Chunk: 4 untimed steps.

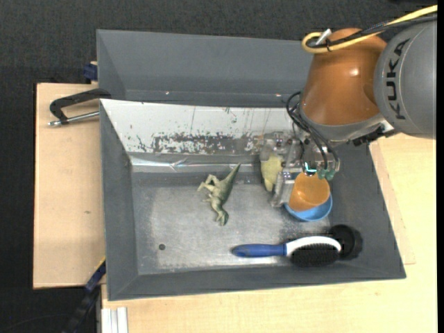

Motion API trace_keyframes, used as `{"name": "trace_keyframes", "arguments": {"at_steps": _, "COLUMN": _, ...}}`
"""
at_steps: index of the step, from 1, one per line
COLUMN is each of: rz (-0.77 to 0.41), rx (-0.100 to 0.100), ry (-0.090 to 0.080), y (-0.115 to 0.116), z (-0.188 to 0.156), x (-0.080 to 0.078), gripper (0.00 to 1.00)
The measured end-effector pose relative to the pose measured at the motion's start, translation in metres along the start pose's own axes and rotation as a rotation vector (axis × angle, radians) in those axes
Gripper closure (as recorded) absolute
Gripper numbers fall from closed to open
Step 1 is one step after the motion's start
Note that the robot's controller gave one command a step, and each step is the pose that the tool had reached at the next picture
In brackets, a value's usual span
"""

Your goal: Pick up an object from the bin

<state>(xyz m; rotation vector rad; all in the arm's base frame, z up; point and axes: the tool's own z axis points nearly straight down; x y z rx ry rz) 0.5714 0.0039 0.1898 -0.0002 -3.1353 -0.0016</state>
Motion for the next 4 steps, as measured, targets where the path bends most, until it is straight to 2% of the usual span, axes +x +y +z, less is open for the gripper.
{"name": "trace_keyframes", "arguments": {"at_steps": 1, "rz": 0.113, "rx": 0.001, "ry": -0.001, "y": -0.072, "z": 0.102, "x": 0.005, "gripper": 0.00}}
{"name": "trace_keyframes", "arguments": {"at_steps": 2, "rz": -0.001, "rx": -0.006, "ry": -0.008, "y": -0.119, "z": 0.103, "x": 0.002, "gripper": 0.00}}
{"name": "trace_keyframes", "arguments": {"at_steps": 3, "rz": 0.004, "rx": -0.008, "ry": -0.009, "y": -0.121, "z": 0.103, "x": 0.002, "gripper": 1.00}}
{"name": "trace_keyframes", "arguments": {"at_steps": 4, "rz": -0.068, "rx": 0.004, "ry": -0.022, "y": -0.125, "z": -0.056, "x": 0.010, "gripper": 1.00}}
